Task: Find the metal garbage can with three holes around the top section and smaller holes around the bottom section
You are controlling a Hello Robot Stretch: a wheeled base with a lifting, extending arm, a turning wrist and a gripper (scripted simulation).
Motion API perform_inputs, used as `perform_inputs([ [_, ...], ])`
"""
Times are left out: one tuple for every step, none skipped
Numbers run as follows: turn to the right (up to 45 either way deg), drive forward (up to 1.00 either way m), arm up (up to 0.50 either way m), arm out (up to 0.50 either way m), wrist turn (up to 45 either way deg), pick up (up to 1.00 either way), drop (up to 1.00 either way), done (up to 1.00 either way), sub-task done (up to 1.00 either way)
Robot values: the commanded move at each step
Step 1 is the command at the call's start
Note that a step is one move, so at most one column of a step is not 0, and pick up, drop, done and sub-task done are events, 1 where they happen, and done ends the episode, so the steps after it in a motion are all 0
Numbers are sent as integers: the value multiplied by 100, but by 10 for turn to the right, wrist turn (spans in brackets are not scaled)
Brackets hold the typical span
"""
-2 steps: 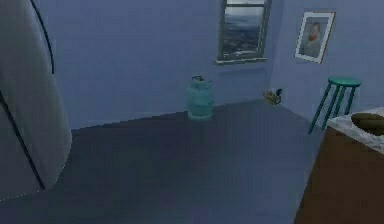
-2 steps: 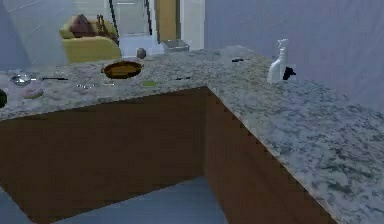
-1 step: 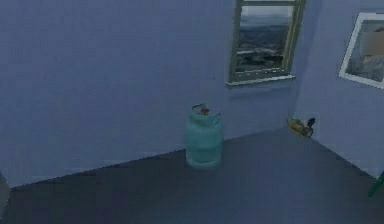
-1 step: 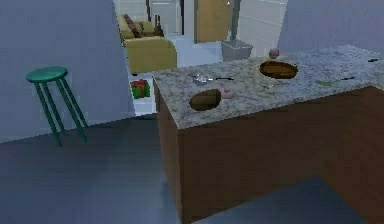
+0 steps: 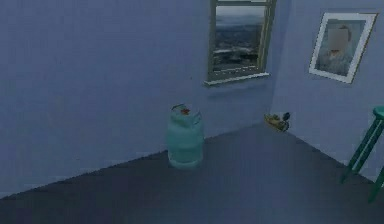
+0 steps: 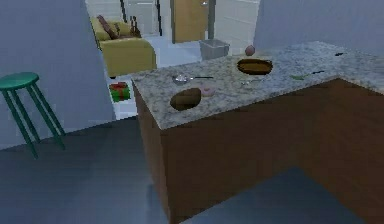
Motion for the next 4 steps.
perform_inputs([
  [0, 5, 0, 0, 0, 0, 0, 0, 0],
  [150, 0, 0, 0, 0, 0, 0, 0, 0],
  [0, 30, 0, 0, 0, 0, 0, 0, 0],
  [450, 0, 0, 0, 0, 0, 0, 0, 0],
])
